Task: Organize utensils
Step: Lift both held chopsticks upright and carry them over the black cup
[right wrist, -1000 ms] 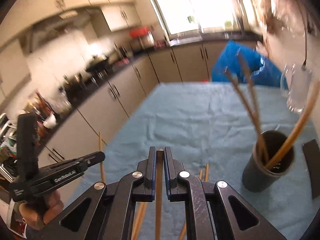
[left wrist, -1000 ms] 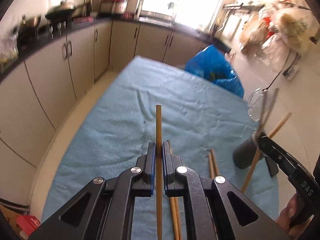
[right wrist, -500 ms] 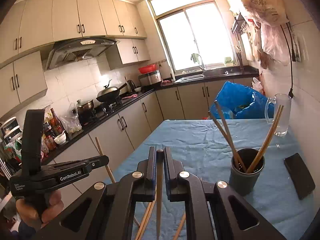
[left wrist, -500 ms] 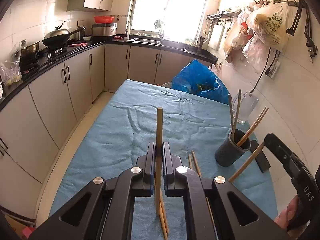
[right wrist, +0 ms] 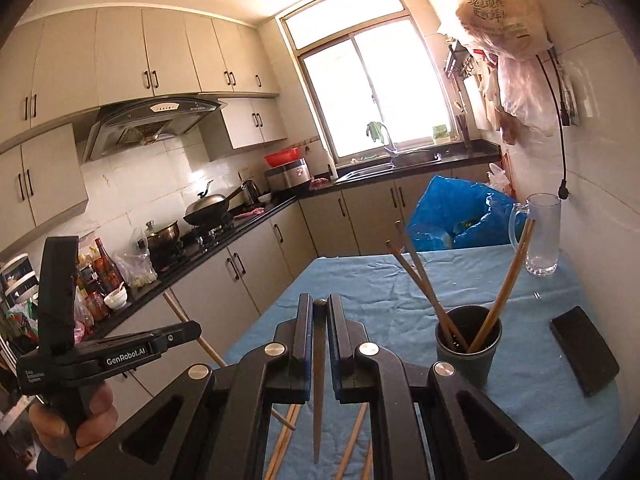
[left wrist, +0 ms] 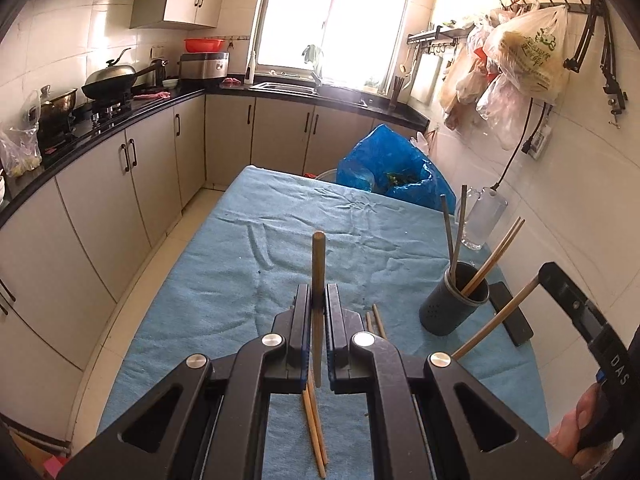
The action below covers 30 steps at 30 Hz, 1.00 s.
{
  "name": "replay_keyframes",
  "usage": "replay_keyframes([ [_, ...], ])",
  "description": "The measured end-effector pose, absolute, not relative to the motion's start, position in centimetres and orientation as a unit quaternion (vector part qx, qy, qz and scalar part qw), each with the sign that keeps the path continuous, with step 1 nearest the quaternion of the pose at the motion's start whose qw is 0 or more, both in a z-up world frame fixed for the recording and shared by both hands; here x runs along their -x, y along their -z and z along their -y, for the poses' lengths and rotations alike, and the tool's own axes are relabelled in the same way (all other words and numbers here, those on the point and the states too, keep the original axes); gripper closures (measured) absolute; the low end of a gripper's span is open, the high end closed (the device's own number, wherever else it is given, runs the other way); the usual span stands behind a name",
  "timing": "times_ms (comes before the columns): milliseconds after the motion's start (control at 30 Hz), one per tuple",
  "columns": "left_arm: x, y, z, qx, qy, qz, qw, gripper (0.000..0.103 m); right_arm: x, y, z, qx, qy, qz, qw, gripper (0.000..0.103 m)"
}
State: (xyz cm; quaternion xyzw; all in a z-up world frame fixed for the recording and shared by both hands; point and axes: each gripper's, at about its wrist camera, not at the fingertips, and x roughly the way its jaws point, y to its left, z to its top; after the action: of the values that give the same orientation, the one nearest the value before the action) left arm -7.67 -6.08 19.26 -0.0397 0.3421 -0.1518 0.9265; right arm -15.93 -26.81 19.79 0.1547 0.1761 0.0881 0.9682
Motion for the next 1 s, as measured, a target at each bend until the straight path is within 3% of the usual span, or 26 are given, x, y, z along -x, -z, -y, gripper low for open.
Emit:
replay_keyframes([
  [1000,8.1,-19.3,7.8,0.023,0.177,-0.348,0.920,0.097,17.4,-20.1,31.2,-0.195,-0.051,-0.162,0.966,0.095],
])
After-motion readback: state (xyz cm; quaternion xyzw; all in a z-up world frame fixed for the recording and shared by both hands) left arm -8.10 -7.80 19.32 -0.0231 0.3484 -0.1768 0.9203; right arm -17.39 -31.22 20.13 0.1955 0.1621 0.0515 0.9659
